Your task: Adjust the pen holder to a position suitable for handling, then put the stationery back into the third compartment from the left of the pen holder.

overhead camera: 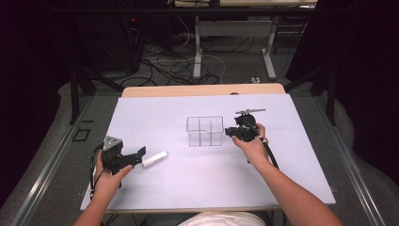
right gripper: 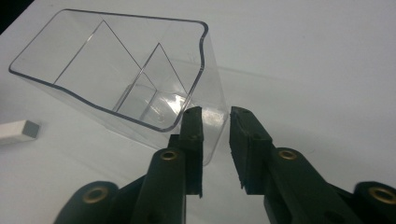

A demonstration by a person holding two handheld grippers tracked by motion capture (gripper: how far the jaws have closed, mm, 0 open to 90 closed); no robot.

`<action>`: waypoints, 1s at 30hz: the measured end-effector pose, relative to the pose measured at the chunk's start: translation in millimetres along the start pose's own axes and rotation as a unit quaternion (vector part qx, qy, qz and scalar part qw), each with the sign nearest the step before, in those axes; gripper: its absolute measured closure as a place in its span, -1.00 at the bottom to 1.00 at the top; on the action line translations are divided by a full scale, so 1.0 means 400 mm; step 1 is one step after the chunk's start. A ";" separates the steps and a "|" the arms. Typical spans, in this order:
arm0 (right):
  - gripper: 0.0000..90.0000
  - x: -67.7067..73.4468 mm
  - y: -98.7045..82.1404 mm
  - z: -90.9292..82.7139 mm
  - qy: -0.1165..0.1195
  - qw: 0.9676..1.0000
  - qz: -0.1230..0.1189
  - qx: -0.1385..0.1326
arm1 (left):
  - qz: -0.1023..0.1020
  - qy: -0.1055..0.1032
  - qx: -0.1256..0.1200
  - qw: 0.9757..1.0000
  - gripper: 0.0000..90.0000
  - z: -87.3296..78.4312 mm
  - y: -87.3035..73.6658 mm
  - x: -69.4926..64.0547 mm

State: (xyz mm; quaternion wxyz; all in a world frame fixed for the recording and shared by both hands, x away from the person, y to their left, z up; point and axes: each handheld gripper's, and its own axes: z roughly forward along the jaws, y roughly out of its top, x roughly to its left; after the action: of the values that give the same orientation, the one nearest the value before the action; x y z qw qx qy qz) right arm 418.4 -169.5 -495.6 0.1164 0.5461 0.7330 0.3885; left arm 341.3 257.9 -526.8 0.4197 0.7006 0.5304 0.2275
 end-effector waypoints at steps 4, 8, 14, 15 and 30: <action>0.42 -0.003 -0.008 -0.022 0.005 0.999 -0.026 -0.024 | 0.004 -0.001 0.001 1.000 -0.94 0.000 0.001 -0.001; 0.28 -0.004 -0.012 -0.037 0.008 0.998 -0.043 -0.037 | 0.012 -0.006 0.008 1.000 -0.94 -0.001 0.000 -0.003; 0.08 -0.006 -0.023 -0.059 0.029 0.996 -0.069 -0.055 | 0.027 -0.007 0.005 1.000 -0.95 -0.002 0.003 -0.005; 0.07 -0.006 -0.025 -0.063 0.032 0.996 -0.069 -0.054 | 0.028 -0.006 0.004 1.000 -0.95 -0.003 0.003 -0.004; -0.60 -0.017 -0.093 -0.105 0.035 0.989 -0.135 -0.054 | 0.035 -0.005 0.006 0.999 -0.94 -0.012 0.011 0.004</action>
State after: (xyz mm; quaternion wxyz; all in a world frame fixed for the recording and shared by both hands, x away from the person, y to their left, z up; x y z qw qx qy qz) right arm 369.7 -198.0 -495.0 0.1716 0.4213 0.7813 0.4274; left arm 340.9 260.9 -520.7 0.4093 0.7225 0.5051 0.2354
